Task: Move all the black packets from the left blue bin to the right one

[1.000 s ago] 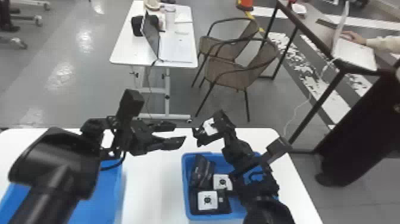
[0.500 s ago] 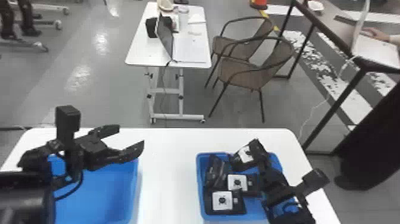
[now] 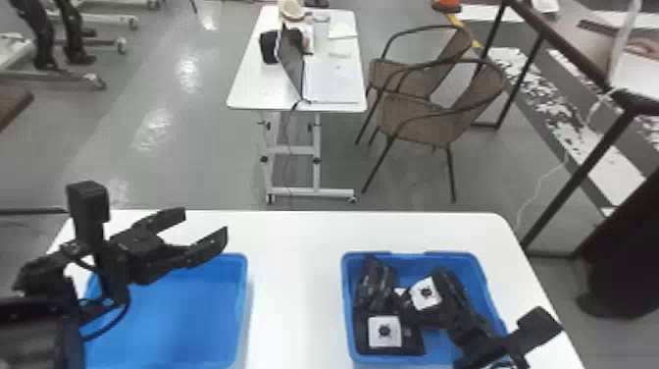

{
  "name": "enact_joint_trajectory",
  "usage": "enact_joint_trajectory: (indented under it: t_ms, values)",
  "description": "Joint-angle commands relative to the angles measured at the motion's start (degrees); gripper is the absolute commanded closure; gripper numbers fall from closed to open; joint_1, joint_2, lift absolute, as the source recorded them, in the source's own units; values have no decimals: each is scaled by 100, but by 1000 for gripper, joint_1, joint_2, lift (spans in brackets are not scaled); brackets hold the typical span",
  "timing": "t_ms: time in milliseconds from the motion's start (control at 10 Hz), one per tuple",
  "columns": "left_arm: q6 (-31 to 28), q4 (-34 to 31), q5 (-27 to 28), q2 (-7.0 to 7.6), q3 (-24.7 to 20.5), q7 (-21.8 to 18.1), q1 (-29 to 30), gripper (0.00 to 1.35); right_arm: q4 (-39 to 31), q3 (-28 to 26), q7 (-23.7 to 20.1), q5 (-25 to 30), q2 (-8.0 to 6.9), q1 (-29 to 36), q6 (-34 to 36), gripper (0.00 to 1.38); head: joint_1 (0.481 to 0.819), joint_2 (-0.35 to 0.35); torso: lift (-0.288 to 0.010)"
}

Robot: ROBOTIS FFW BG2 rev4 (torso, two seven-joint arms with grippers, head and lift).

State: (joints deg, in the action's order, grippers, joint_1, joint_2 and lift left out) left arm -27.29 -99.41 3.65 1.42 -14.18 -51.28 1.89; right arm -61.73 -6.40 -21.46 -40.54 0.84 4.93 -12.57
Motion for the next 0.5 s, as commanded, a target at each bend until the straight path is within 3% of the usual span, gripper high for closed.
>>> enact_joint_trajectory:
  t_ms: [0,100,400]
  values:
    - [48,-26,-101,-28,-84,13,22,-1,91,-19,2,108,21,-71,-246,119,695,-75,0]
    - [110,-52,-216,-36,-155,65,74,-1,-23,-98,28,248,21,-18,-474,47,695,-79,0]
    - [611,-386,-216,-63,-234,443,444,-1,-1473,-380,142,1320,-5,826,-650,219,695,-92,0]
